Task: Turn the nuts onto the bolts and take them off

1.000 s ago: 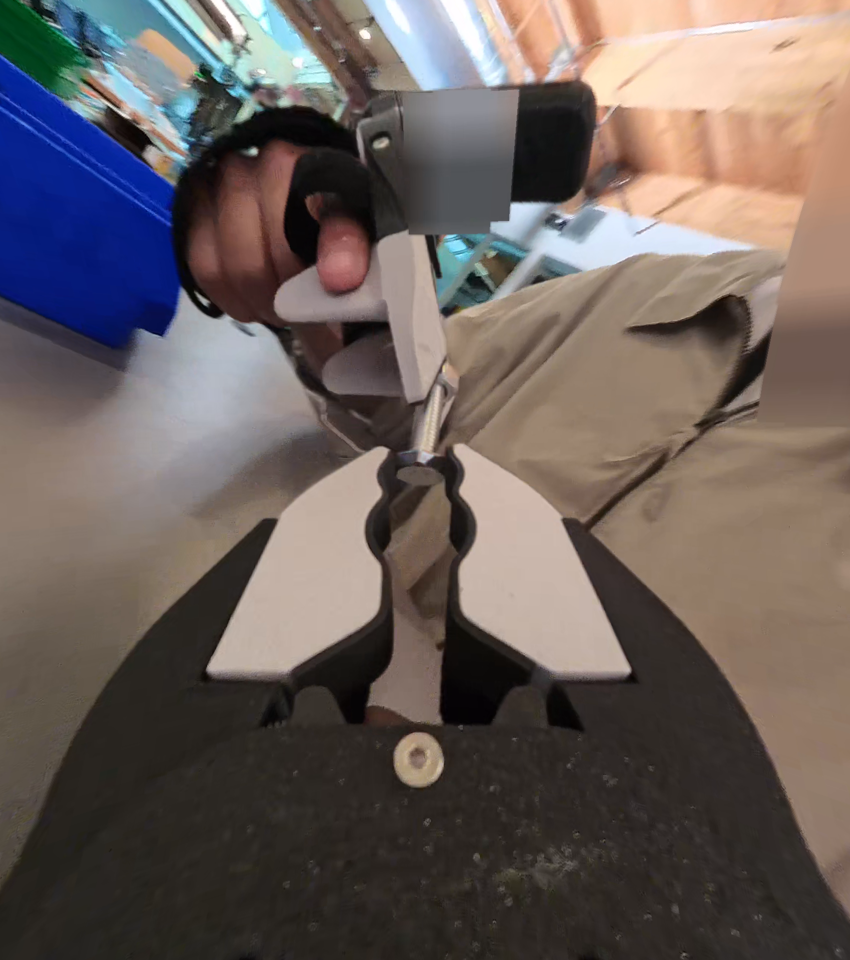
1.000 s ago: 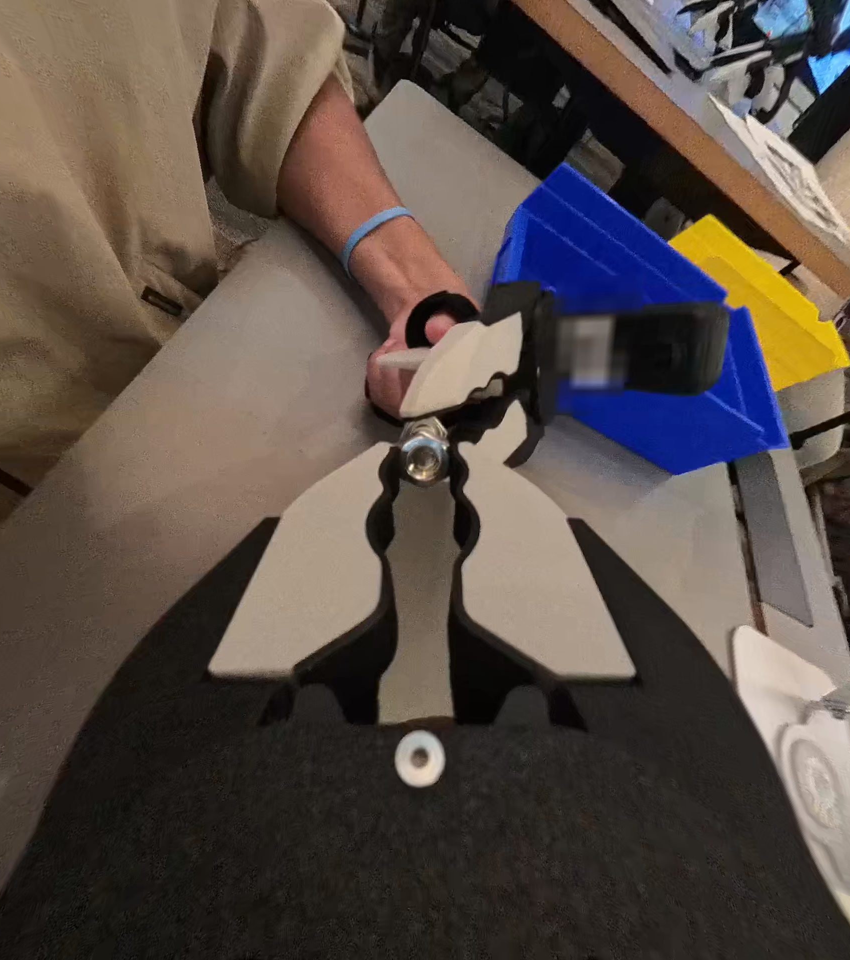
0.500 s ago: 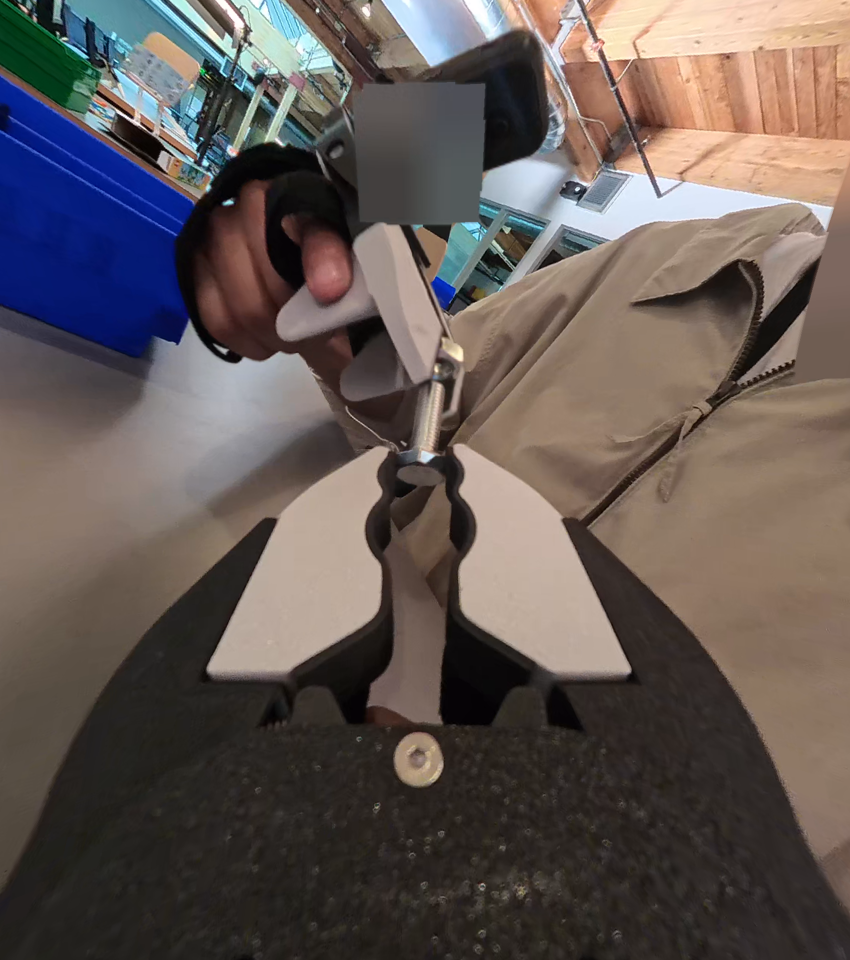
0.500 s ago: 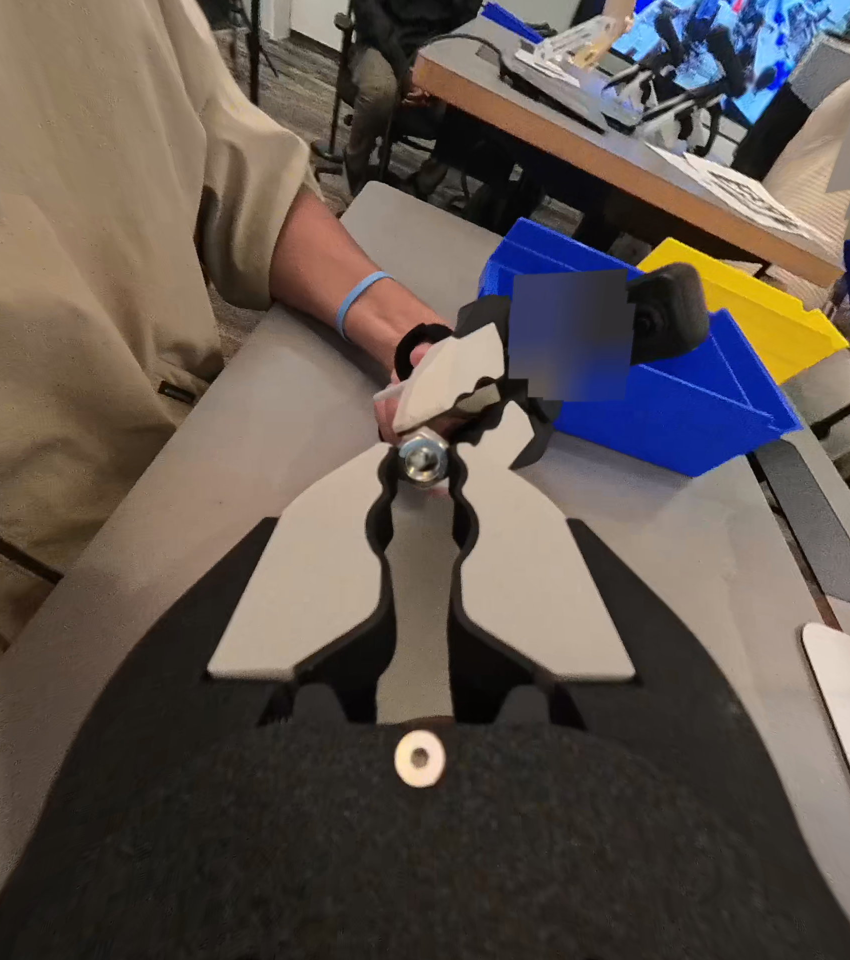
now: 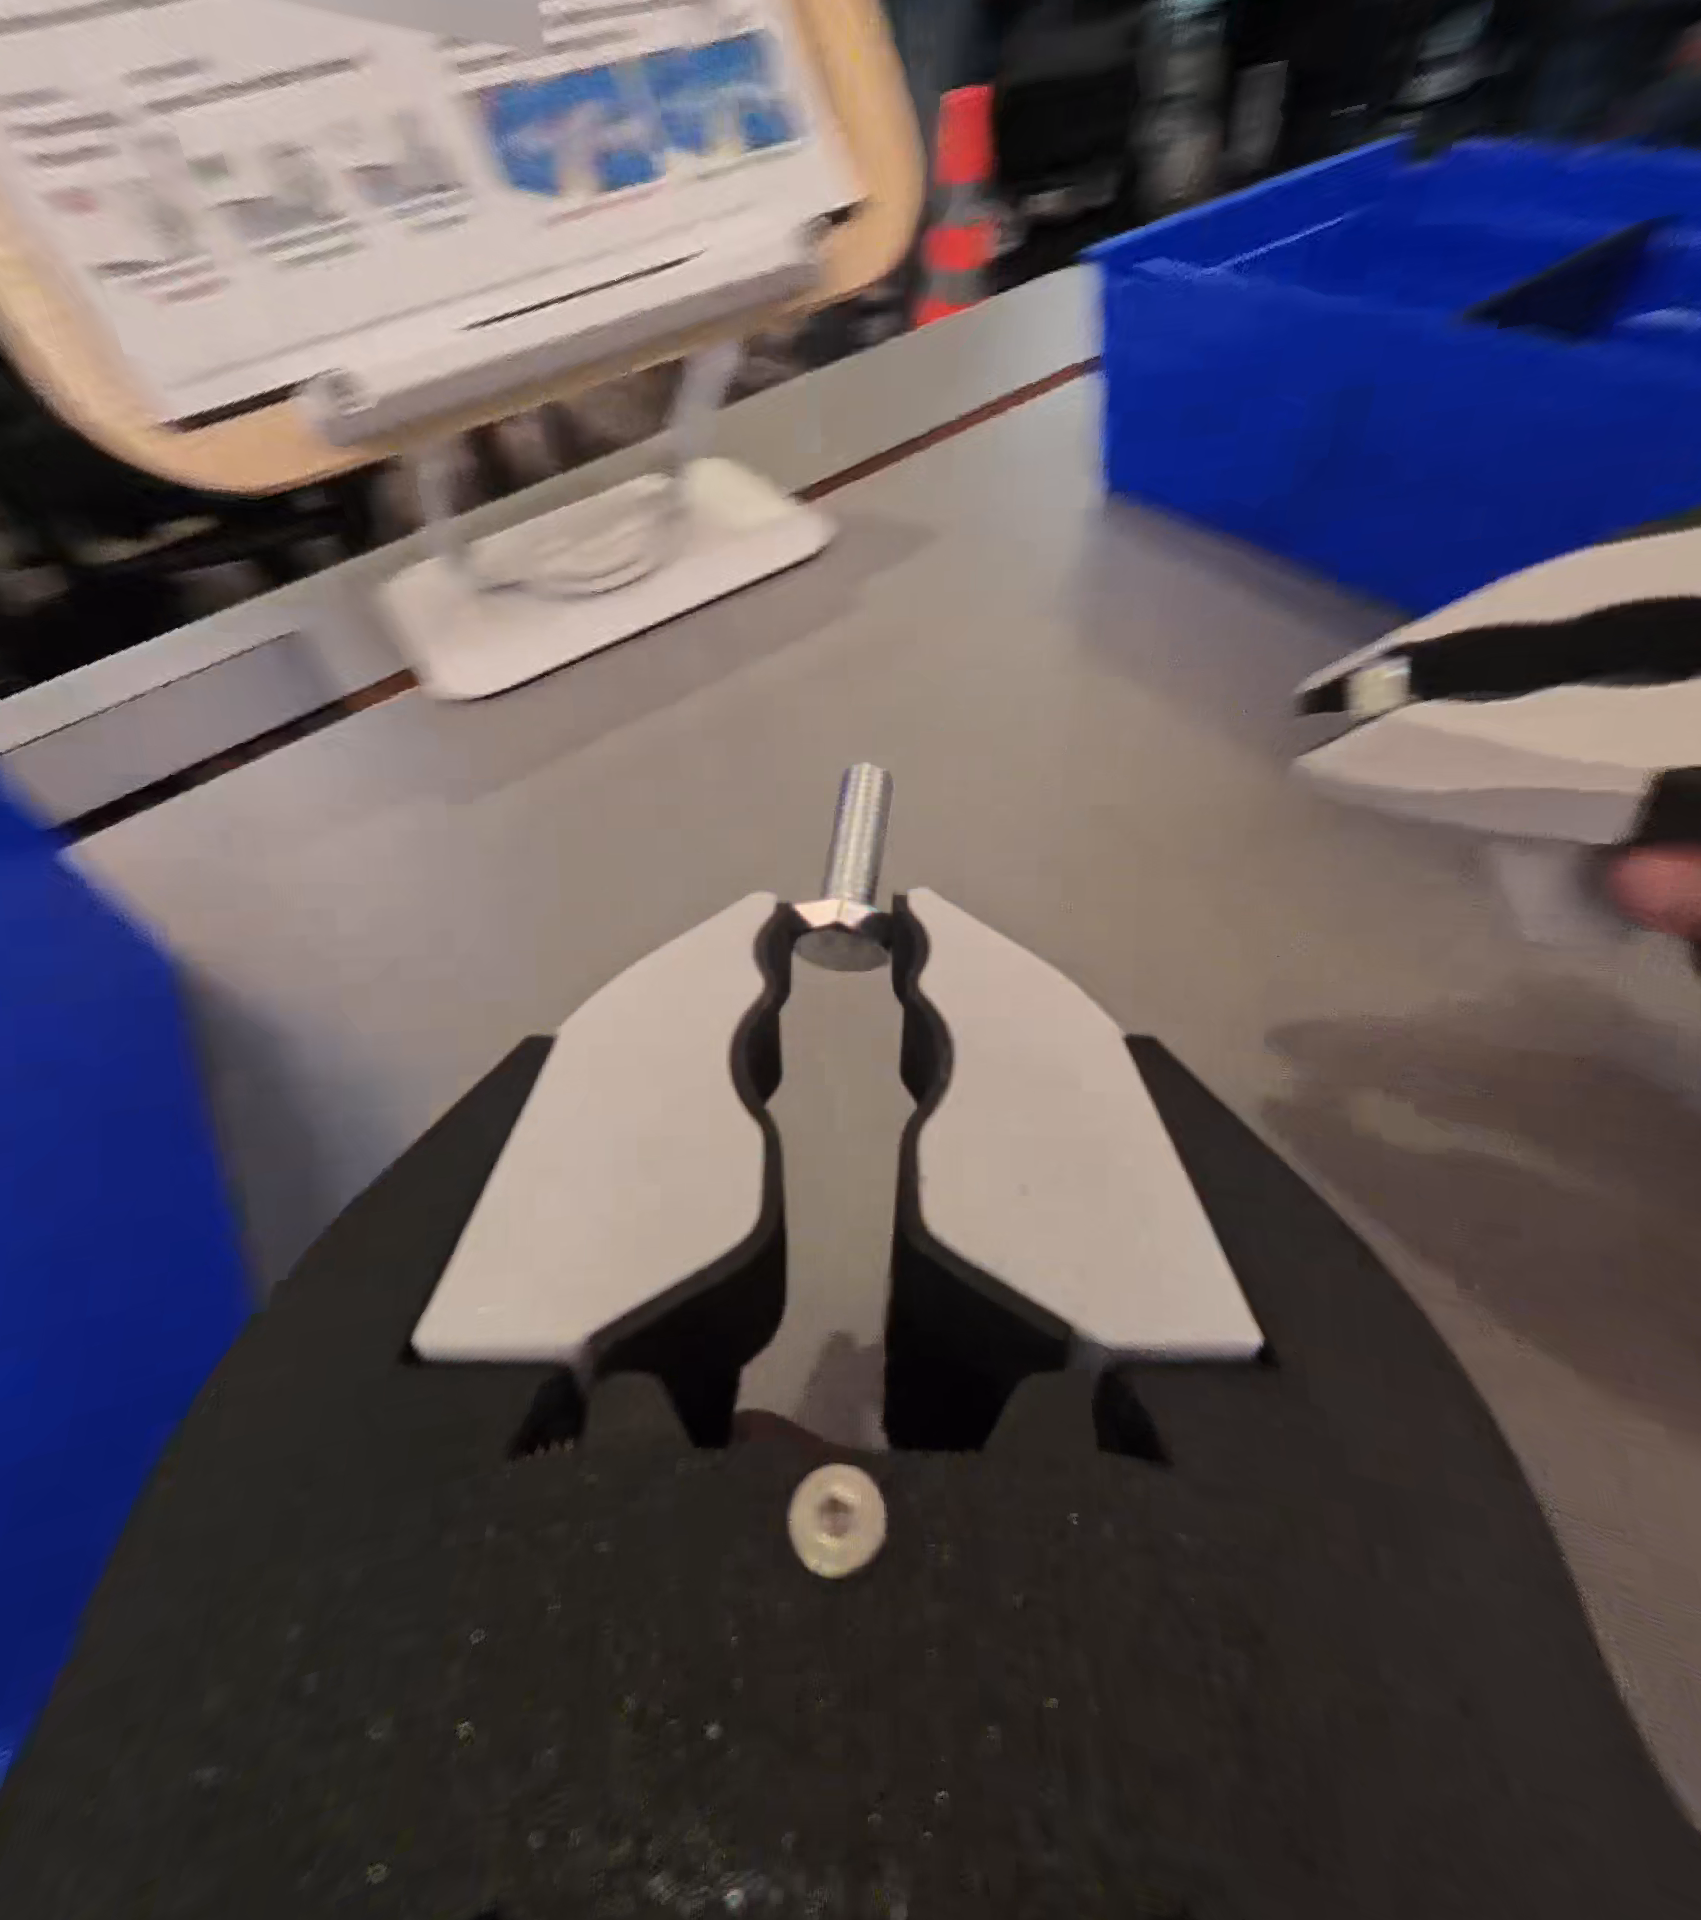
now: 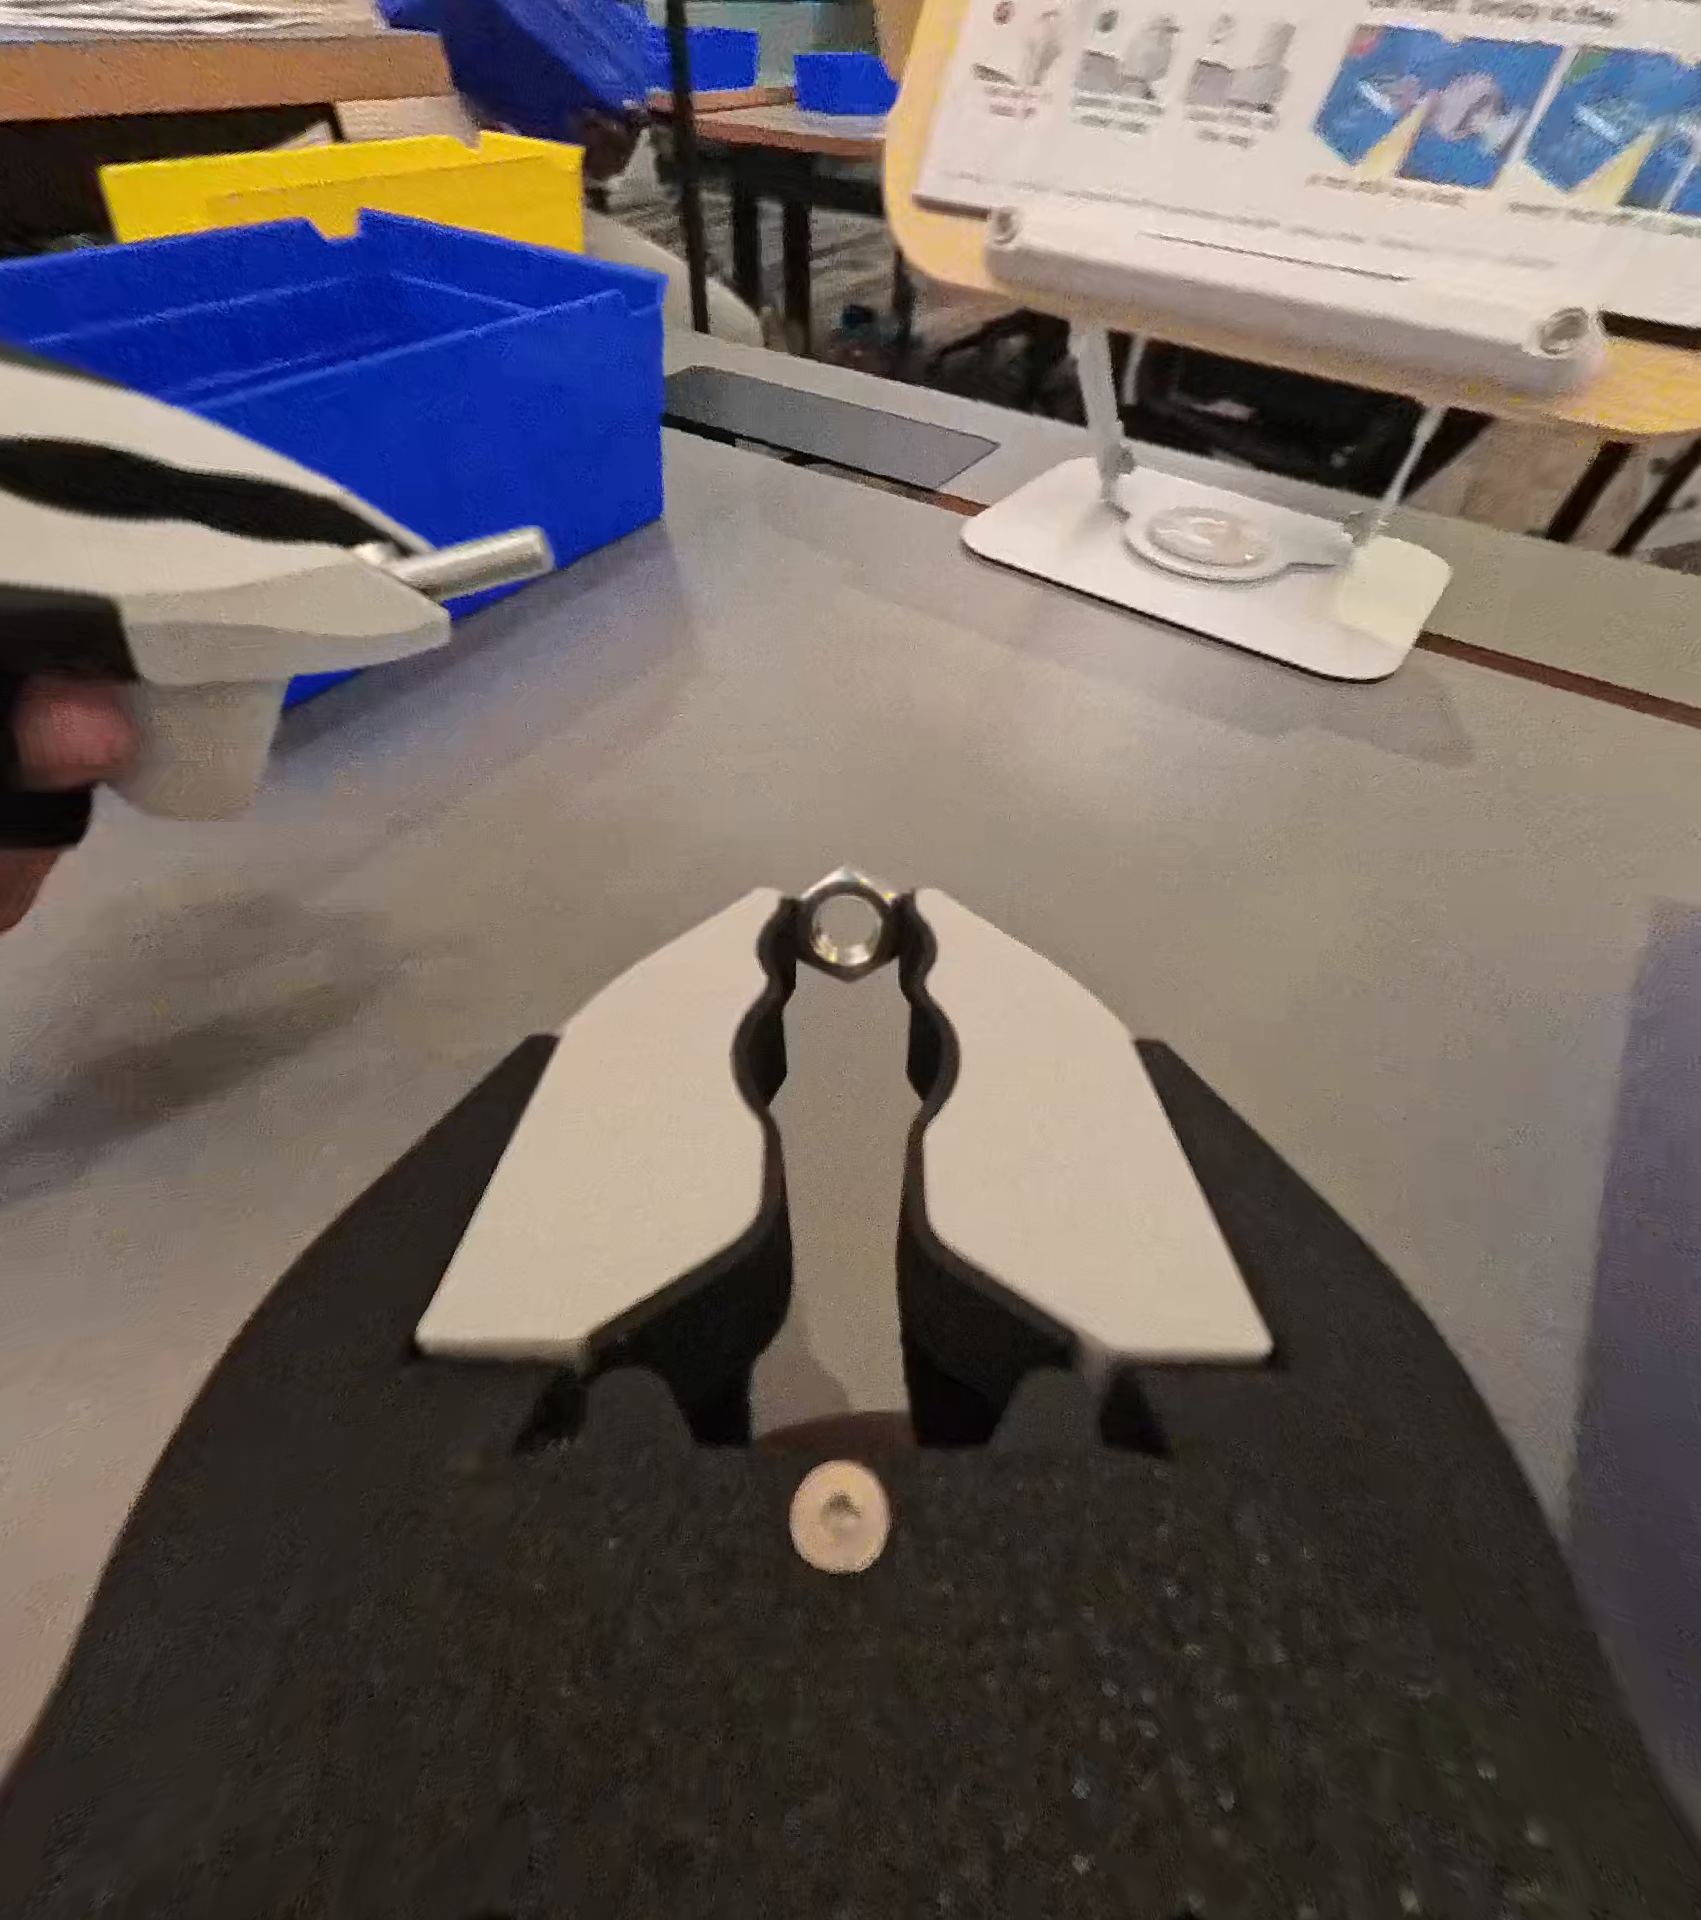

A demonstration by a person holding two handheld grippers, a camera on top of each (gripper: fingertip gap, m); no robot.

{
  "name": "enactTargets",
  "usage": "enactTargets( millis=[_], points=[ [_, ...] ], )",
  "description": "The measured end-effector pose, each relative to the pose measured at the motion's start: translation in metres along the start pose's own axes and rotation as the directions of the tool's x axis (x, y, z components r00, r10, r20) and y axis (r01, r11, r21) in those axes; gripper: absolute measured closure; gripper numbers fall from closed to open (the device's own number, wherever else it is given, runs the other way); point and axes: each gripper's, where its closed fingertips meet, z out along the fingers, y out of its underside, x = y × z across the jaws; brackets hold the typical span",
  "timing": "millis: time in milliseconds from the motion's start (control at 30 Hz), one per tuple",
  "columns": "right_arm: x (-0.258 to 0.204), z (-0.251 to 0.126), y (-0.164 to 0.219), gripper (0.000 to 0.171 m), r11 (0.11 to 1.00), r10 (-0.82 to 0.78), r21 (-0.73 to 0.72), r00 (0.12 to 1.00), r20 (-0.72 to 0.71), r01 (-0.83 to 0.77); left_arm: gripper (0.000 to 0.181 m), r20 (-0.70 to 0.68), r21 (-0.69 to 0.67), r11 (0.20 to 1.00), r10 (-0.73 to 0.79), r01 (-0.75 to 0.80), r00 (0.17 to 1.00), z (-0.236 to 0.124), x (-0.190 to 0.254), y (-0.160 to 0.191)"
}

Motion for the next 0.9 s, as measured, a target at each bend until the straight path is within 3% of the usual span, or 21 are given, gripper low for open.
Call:
enactTargets(
  millis=[100, 233, 500, 600, 633, 733, 833, 900],
  points=[
    [0.004, -0.003, 0.001, 0.153, 0.998, 0.06, 0.041, 0.994, -0.092, -0.056, 0.164, 0.207, 0.055, 0.997, -0.064, 0.054, 0.976, -0.013, -0.014, 0.012],
    [0.005, 0.0, 0.011, 0.153, 0.994, 0.105, 0.034, 0.99, -0.092, -0.102, 0.163, 0.253, 0.072, 0.991, -0.131, 0.116, 0.959, -0.019, -0.019, 0.021],
    [0.012, -0.004, 0.0, 0.153, 0.994, 0.089, 0.063, 0.992, -0.085, -0.084, 0.163, 0.19, 0.059, 0.985, -0.171, 0.163, 0.967, -0.013, -0.009, 0.031],
    [0.09, -0.055, -0.046, 0.153, 0.993, -0.048, 0.088, 0.958, -0.283, 0.076, 0.163, 0.161, 0.053, 0.988, -0.15, 0.144, 0.975, -0.011, -0.002, 0.031],
    [0.131, -0.074, -0.053, 0.153, 0.995, -0.071, 0.036, 0.938, -0.338, 0.088, 0.164, 0.158, 0.056, 0.989, -0.143, 0.136, 0.977, -0.012, -0.001, 0.03],
    [0.21, -0.092, -0.004, 0.153, 0.942, -0.03, -0.335, 0.982, -0.186, -0.035, 0.163, 0.136, 0.049, 0.993, -0.114, 0.109, 0.984, -0.01, 0.005, 0.03],
    [0.239, -0.09, 0.067, 0.152, 0.764, -0.072, -0.644, 0.997, -0.038, 0.031, 0.163, 0.114, 0.049, 0.995, -0.098, 0.093, 0.989, -0.008, 0.012, 0.029],
    [0.235, -0.087, 0.091, 0.152, 0.665, -0.09, -0.739, 0.994, 0.065, 0.108, 0.164, 0.108, 0.042, 0.996, -0.077, 0.073, 0.991, -0.007, 0.016, 0.029]
  ],
)
